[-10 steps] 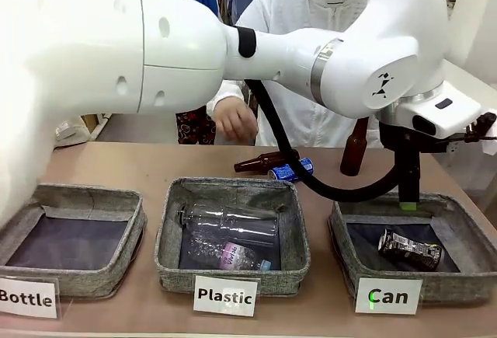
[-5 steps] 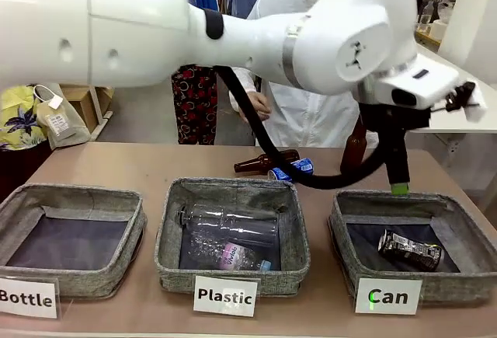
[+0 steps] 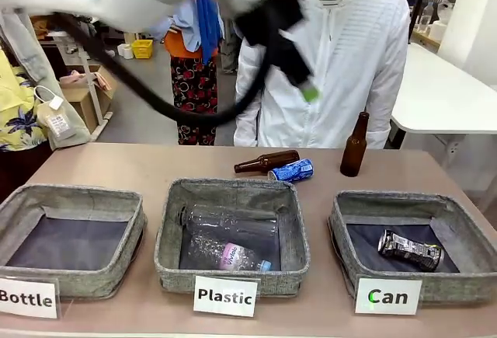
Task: Sort the can waste into the basket.
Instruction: Pick up the can waste from the table and place it in the right Fabric basket.
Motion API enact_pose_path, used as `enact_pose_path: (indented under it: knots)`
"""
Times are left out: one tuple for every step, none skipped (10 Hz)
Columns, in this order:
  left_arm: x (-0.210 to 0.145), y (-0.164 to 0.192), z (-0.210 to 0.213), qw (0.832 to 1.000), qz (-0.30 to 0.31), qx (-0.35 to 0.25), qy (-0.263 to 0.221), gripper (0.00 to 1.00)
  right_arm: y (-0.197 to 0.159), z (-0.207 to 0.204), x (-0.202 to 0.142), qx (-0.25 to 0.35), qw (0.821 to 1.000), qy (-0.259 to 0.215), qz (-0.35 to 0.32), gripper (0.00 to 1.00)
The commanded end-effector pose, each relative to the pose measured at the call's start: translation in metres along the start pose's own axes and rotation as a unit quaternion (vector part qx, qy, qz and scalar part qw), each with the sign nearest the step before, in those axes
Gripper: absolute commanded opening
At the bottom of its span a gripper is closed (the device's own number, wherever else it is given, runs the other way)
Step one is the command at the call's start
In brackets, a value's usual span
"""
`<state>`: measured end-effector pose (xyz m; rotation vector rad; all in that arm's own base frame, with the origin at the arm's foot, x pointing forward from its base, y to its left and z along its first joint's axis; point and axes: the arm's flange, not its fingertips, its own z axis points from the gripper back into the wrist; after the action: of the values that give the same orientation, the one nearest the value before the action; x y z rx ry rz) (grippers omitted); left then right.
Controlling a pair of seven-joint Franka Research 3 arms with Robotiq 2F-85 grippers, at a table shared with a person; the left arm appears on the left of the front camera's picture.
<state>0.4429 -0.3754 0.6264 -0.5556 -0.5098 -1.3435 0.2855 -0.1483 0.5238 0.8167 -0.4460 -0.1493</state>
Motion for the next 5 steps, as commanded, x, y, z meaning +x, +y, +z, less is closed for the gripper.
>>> enact_pose_path:
  knots:
    - [-0.126,-0.004,0.066,0.995,0.047,-0.003,-0.083,1.0,0.019,-0.03,0.019,0.08,0.993,0.093,-0.006,1.0]
    - [-0.183,0.0,0.099,0.987,0.08,-0.012,-0.142,1.0,0.03,-0.052,0.019,0.115,0.983,0.146,-0.001,1.0]
    - [-0.26,0.008,0.126,0.971,0.133,-0.009,-0.197,1.0,0.034,-0.074,0.018,0.153,0.971,0.182,-0.011,1.0]
    - [-0.326,0.012,0.145,0.954,0.168,-0.012,-0.249,1.0,0.033,-0.089,0.022,0.195,0.96,0.198,-0.026,1.0]
    - [-0.387,0.009,0.154,0.936,0.186,-0.029,-0.299,1.0,0.027,-0.103,0.026,0.239,0.946,0.215,-0.047,1.0]
